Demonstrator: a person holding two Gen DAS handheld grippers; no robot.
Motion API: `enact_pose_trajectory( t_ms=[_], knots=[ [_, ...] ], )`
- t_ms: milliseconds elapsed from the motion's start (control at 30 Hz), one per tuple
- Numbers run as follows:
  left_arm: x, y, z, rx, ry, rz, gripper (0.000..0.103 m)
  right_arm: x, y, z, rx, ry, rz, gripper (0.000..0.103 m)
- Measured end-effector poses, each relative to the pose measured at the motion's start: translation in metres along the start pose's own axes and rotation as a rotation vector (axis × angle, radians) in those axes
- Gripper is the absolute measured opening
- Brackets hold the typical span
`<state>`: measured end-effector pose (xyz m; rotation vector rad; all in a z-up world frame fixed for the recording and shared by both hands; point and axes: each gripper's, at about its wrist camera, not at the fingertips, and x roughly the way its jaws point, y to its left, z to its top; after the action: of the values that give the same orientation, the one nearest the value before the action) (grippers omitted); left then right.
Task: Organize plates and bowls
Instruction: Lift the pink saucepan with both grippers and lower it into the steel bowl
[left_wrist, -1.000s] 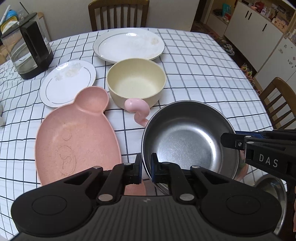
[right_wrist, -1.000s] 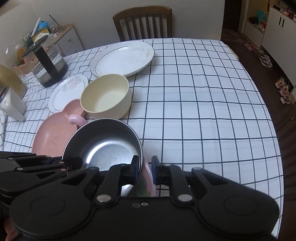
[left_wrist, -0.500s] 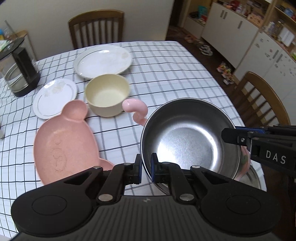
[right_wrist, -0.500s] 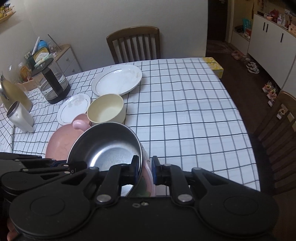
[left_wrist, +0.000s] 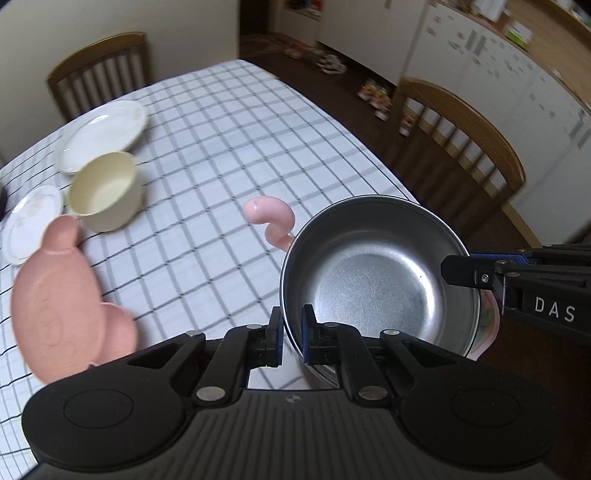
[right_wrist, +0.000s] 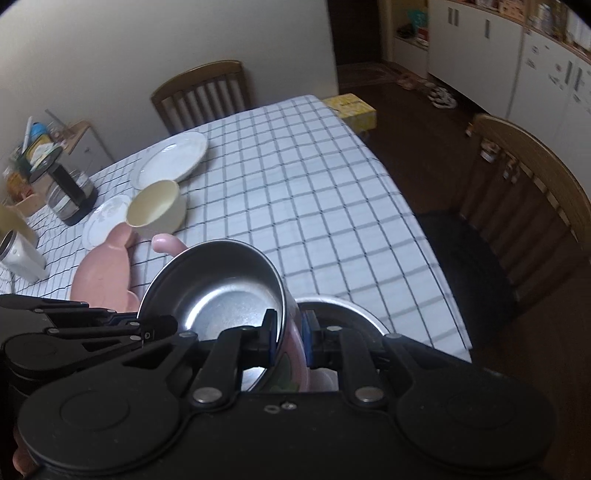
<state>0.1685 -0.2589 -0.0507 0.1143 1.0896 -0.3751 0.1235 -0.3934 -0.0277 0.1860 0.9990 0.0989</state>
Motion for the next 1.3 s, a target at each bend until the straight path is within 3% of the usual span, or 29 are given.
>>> enact_pose_trajectory(
  t_ms=[267,533,900,1300],
  knots=[
    [0.030,-0.037,-0.017,0.111,0.038,-0.017,0.008,0.007,-0.036,-0.039,0.106,0.034,-0.056,0.014],
    [0.057,-0.047,-0.022,0.176,0.046,-0.002,0.008,0.025,-0.049,-0.061,0.145,0.058,-0.086,0.014],
    [0.075,-0.048,-0.022,0.209,0.056,0.015,0.008,0.046,-0.053,-0.066,0.150,0.100,-0.093,0.014],
    [0.075,-0.043,-0.016,0.187,0.080,-0.017,0.008,0.047,-0.054,-0.062,0.157,0.112,-0.086,0.018]
  ],
)
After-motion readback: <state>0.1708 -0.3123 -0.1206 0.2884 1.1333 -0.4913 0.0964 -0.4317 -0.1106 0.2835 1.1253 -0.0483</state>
